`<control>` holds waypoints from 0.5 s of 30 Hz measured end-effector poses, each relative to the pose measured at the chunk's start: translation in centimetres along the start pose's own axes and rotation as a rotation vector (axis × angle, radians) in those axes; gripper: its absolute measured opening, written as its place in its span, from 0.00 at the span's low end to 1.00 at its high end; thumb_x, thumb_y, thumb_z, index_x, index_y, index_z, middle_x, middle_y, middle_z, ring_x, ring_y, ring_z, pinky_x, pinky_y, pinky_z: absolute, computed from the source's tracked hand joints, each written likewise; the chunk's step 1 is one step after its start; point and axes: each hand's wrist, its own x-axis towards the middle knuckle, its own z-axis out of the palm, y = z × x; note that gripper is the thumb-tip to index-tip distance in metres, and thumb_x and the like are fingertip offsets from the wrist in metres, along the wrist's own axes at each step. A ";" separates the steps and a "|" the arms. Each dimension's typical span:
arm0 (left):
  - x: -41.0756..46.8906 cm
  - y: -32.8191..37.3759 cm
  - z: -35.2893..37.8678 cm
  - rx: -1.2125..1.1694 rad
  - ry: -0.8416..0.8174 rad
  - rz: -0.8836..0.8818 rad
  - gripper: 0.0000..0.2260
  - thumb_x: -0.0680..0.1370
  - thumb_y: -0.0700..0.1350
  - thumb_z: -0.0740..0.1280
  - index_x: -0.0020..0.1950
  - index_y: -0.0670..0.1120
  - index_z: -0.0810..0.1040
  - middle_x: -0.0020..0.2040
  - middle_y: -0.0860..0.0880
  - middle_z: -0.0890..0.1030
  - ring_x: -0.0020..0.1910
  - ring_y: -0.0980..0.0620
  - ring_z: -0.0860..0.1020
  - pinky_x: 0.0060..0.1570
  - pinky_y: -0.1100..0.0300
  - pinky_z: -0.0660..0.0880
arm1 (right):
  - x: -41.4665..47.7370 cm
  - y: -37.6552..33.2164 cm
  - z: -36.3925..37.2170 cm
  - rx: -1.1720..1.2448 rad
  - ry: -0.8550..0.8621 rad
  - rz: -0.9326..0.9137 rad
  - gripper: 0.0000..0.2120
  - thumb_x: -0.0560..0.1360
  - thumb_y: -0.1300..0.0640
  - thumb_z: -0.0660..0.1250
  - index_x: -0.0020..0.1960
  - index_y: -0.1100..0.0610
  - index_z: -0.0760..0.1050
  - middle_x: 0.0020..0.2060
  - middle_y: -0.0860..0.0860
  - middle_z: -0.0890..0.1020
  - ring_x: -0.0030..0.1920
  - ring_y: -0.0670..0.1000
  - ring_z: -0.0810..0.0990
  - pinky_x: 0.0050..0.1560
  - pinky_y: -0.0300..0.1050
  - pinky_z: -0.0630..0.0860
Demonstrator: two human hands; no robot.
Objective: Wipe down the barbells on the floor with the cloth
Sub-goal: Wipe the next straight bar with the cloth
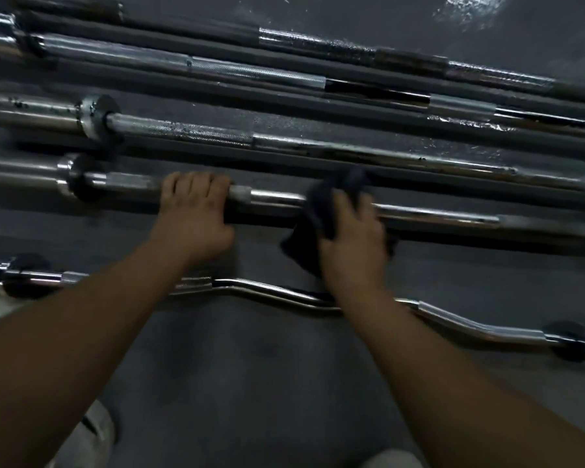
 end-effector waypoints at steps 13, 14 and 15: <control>4.2 0.7 -1.9 0.127 -0.149 -0.084 0.10 0.69 0.51 0.69 0.47 0.50 0.75 0.48 0.42 0.81 0.50 0.39 0.78 0.51 0.49 0.70 | 1.9 0.5 -0.8 0.068 0.074 0.130 0.24 0.75 0.51 0.67 0.71 0.49 0.71 0.76 0.55 0.63 0.67 0.64 0.70 0.64 0.54 0.71; 5.0 0.4 -2.7 0.094 -0.250 -0.065 0.09 0.70 0.52 0.69 0.46 0.52 0.75 0.50 0.43 0.81 0.51 0.40 0.79 0.50 0.50 0.70 | 1.4 -1.9 0.0 0.063 -0.020 0.007 0.27 0.75 0.52 0.67 0.73 0.47 0.68 0.77 0.54 0.60 0.68 0.63 0.68 0.64 0.54 0.71; 5.5 -0.1 -3.4 0.072 -0.346 -0.047 0.08 0.71 0.52 0.69 0.47 0.52 0.75 0.51 0.44 0.81 0.52 0.41 0.79 0.49 0.52 0.71 | 0.9 -3.7 0.5 0.047 -0.116 -0.105 0.30 0.75 0.53 0.67 0.75 0.45 0.65 0.78 0.53 0.58 0.69 0.62 0.67 0.64 0.54 0.71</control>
